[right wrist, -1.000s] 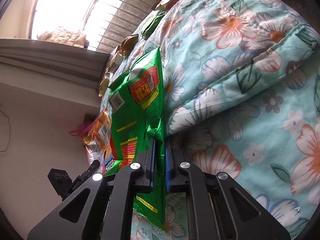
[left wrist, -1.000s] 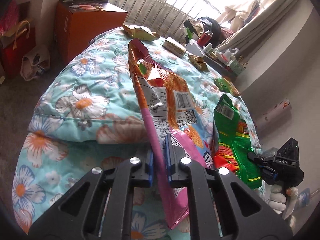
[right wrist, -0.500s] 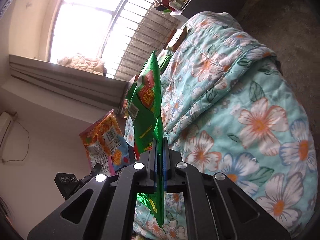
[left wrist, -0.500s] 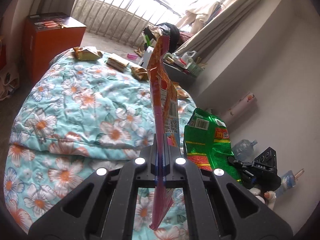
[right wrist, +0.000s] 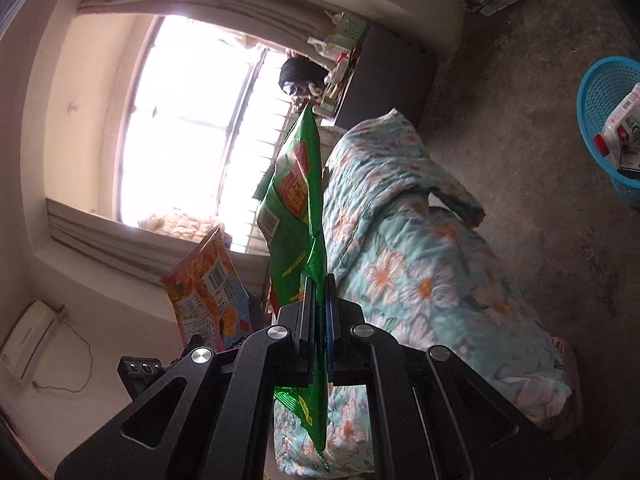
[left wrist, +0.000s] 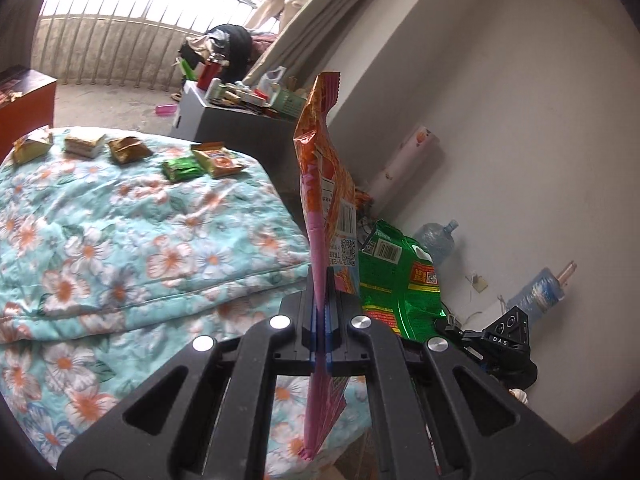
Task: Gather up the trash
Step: 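Carry pink bag and green wrapper over the blue wastebasket and open both tools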
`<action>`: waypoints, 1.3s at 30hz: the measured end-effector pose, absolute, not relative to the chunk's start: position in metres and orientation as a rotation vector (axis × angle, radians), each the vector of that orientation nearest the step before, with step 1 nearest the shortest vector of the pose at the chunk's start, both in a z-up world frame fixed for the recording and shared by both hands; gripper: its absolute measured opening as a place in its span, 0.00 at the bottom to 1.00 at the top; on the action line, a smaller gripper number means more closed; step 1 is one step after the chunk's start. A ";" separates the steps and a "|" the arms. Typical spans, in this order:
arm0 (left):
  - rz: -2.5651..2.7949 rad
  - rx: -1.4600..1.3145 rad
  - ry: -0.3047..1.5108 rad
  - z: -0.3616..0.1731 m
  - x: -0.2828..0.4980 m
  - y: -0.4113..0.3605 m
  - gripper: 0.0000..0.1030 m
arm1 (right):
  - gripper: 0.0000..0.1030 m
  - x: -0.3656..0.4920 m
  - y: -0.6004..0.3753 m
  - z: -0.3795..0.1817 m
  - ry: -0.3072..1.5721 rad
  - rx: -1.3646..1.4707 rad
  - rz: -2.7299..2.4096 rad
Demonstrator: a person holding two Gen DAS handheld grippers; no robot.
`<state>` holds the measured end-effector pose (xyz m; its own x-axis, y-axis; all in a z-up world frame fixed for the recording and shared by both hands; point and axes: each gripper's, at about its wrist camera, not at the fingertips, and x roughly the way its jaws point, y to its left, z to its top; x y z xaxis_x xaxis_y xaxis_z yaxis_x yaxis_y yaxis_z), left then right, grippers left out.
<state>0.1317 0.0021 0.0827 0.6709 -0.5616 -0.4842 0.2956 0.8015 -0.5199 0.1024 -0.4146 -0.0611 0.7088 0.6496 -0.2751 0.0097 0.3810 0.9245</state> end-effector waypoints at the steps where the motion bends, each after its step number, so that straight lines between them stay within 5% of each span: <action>1: -0.523 -0.410 0.685 0.084 0.136 -0.013 0.01 | 0.04 0.098 -0.424 -0.062 0.674 1.132 0.438; 21: -0.834 -0.128 0.953 0.015 0.251 -0.291 0.01 | 0.04 0.050 -0.589 -0.177 0.534 1.435 -0.036; 39: -0.795 -0.085 1.107 -0.063 0.316 -0.357 0.01 | 0.08 0.111 -0.658 -0.301 0.535 1.509 -0.312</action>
